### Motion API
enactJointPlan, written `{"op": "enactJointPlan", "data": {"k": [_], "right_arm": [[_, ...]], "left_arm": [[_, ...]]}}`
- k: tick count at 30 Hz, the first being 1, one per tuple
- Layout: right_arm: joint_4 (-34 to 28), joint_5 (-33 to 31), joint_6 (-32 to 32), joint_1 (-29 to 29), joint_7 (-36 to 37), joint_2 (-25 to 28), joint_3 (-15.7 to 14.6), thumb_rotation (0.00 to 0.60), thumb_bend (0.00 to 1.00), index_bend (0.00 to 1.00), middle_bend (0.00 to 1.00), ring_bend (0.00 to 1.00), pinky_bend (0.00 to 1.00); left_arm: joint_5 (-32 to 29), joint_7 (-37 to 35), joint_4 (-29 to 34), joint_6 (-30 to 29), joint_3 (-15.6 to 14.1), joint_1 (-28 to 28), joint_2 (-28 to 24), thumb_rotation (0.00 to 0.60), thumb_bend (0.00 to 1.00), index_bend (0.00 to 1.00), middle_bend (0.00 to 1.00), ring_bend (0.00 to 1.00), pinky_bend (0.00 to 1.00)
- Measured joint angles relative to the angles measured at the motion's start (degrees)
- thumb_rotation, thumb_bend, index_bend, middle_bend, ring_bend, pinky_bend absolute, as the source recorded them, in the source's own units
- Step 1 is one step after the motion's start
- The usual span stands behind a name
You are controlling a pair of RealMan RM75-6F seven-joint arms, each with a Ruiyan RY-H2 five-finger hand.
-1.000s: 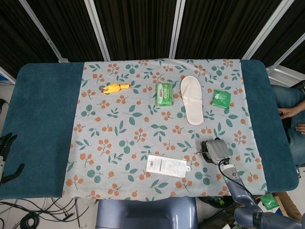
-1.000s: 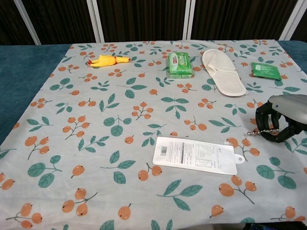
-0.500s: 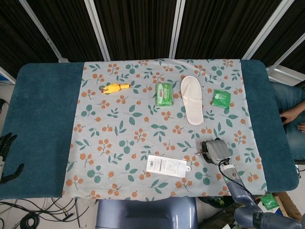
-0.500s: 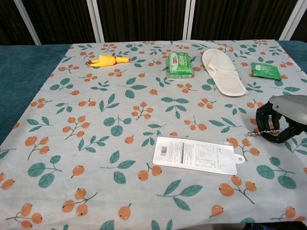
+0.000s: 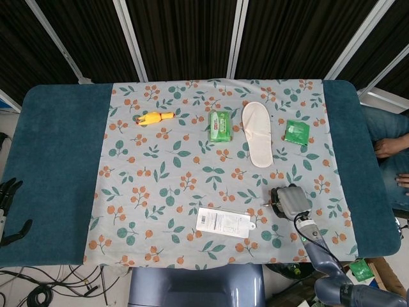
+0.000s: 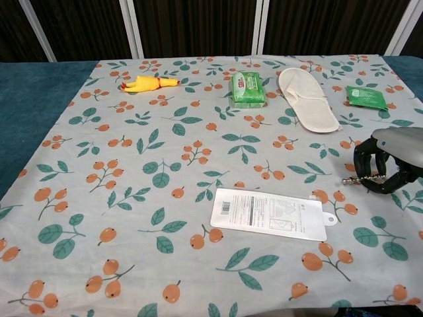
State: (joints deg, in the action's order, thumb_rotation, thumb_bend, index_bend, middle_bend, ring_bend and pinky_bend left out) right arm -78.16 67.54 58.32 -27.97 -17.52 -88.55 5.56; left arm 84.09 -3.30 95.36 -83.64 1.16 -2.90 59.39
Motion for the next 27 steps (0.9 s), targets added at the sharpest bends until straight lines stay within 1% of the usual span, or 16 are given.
{"op": "enactJointPlan", "data": {"k": [6,12,15,20,24,27], "right_arm": [[-0.9,-0.2,0.5,-0.1,0.0,0.6,0.8,0.6,0.4,0.6,0.49,0.51,0.33],[-3.9,-0.6,1.0,-0.7,-1.2,2.7,2.1,0.6,0.4,0.6,0.49,0.51,0.33],[-6.5,-1.6,0.9,-1.1,-1.8,4.3,3.1,0.6,0.4,0.6,0.49,0.51,0.33],[-12.9,-4.2,-0.3,-2.5,-3.4,8.6,5.2,0.6,0.4,0.6,0.49,0.51,0.33],[-17.8,-6.2,-0.2,-4.2,-6.9,12.1,7.2,0.6,0.4,0.6,0.49,0.51,0.33],[-20.5,-9.0,-0.3,-5.9,-9.3,13.8,9.0,0.6,0.4,0.6,0.49,0.51,0.33]], "left_arm": [[0.0,-0.1,0.0,0.0,0.0,0.0,0.0,0.6,0.33,0.05,0.02,0.02,0.09],[0.0,-0.3,0.0,0.0,0.0,0.0,-0.1,0.6,0.33,0.05,0.02,0.02,0.09],[0.1,-0.4,0.0,-0.1,0.0,0.0,-0.1,0.6,0.33,0.05,0.02,0.02,0.09],[0.1,-0.3,0.2,0.0,0.0,0.0,-0.1,0.6,0.33,0.05,0.02,0.02,0.09],[0.0,-0.3,0.3,-0.1,0.0,0.0,-0.1,0.6,0.33,0.05,0.02,0.02,0.09],[0.1,-0.3,0.5,-0.1,0.0,0.0,-0.1,0.6,0.33,0.05,0.02,0.02,0.09]]}}
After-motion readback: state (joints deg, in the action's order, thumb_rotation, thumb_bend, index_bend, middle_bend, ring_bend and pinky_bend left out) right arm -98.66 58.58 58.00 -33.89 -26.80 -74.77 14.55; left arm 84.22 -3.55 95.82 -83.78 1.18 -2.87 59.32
